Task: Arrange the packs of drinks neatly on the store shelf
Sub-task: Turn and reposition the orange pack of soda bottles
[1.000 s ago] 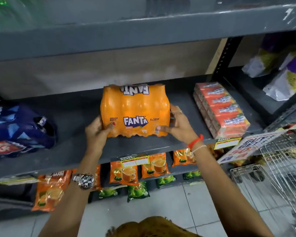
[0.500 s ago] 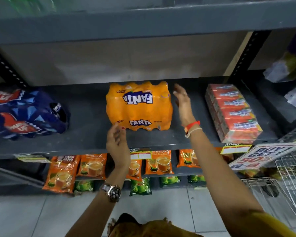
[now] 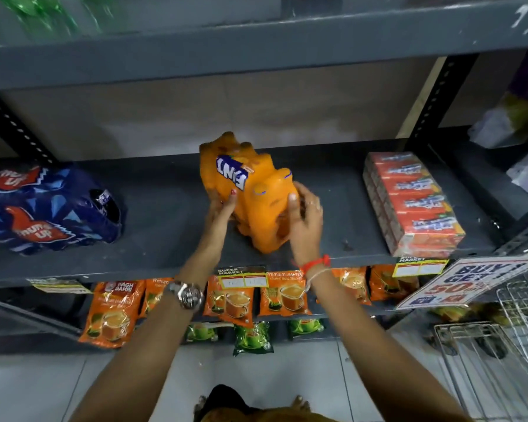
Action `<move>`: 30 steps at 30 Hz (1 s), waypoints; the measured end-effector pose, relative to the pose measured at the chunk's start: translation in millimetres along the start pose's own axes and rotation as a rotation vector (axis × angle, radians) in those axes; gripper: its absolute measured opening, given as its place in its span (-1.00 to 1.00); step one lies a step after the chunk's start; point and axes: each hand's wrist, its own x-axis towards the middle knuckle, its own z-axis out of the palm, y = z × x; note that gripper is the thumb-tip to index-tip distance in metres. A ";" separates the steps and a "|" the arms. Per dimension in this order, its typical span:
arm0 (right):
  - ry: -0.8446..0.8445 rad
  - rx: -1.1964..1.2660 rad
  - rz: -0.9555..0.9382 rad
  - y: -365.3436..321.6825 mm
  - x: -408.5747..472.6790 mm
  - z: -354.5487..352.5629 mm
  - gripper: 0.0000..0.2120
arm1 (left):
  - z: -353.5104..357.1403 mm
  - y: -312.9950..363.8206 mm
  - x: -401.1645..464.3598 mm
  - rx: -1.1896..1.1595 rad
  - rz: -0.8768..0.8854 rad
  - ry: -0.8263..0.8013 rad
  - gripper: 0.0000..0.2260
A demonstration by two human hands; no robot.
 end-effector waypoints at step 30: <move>-0.047 0.194 0.220 -4.8 49.3 27.4 -0.72 | -34.9 -29.2 -19.0 0.049 0.199 0.518 -0.69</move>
